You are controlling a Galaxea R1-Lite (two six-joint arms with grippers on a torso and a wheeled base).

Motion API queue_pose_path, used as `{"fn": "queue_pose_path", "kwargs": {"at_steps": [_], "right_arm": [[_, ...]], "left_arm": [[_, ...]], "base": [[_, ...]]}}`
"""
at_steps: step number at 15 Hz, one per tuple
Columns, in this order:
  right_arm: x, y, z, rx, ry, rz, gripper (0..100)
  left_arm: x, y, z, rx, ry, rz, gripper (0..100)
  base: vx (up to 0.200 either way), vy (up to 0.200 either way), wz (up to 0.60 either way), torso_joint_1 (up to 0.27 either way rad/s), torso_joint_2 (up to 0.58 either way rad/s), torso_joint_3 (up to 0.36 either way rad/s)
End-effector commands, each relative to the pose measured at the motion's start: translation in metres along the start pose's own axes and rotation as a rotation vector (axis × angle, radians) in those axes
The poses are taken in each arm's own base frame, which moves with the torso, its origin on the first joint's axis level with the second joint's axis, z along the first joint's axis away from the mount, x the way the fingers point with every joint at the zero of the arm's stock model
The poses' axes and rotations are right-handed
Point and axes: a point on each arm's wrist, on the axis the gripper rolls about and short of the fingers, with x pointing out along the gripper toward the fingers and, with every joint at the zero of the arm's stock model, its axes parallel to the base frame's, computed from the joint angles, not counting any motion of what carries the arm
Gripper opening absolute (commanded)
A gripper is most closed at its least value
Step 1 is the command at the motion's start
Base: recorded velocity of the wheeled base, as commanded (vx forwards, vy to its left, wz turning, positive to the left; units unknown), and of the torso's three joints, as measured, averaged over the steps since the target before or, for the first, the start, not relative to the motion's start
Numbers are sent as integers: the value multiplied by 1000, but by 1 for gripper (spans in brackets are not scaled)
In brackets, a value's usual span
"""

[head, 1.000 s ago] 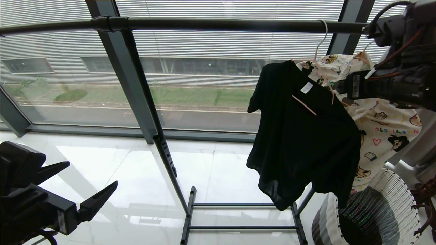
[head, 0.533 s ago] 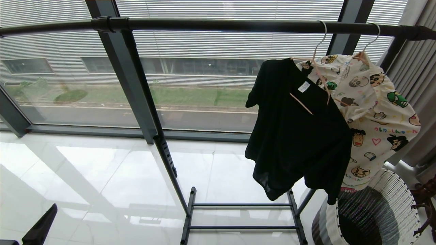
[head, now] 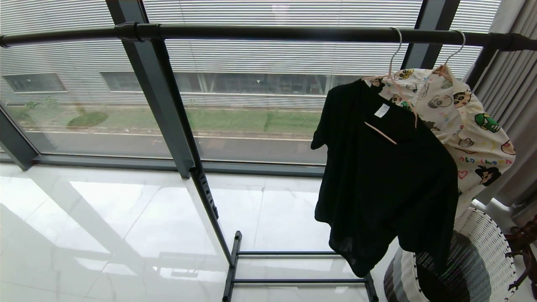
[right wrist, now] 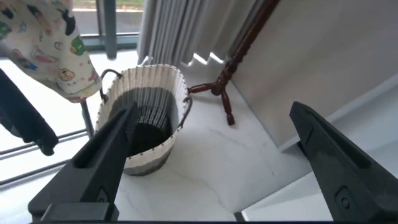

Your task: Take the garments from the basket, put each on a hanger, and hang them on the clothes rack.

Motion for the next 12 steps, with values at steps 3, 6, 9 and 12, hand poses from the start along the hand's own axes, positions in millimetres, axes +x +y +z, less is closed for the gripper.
{"fn": "queue_pose_path", "kwargs": {"at_steps": [3,6,9,12], "right_arm": [[-1,5,-48,124,-153,91,100],[33,34,-59,149,-236,156,100],[60,61,-87,92,-301,279,100],[78,77,-120,40,-294,294,100]], "left_arm": [[-2,1,-2,-51,-22,7,100],[-2,0,-2,-49,-38,-49,100],[-4,0,-4,-99,-238,-489,100],[1,1,-5,-153,-279,-702,100]], "base": [[0,0,0,0,0,0],[0,0,0,0,0,0],[0,0,0,0,0,0],[0,0,0,0,0,0]]}}
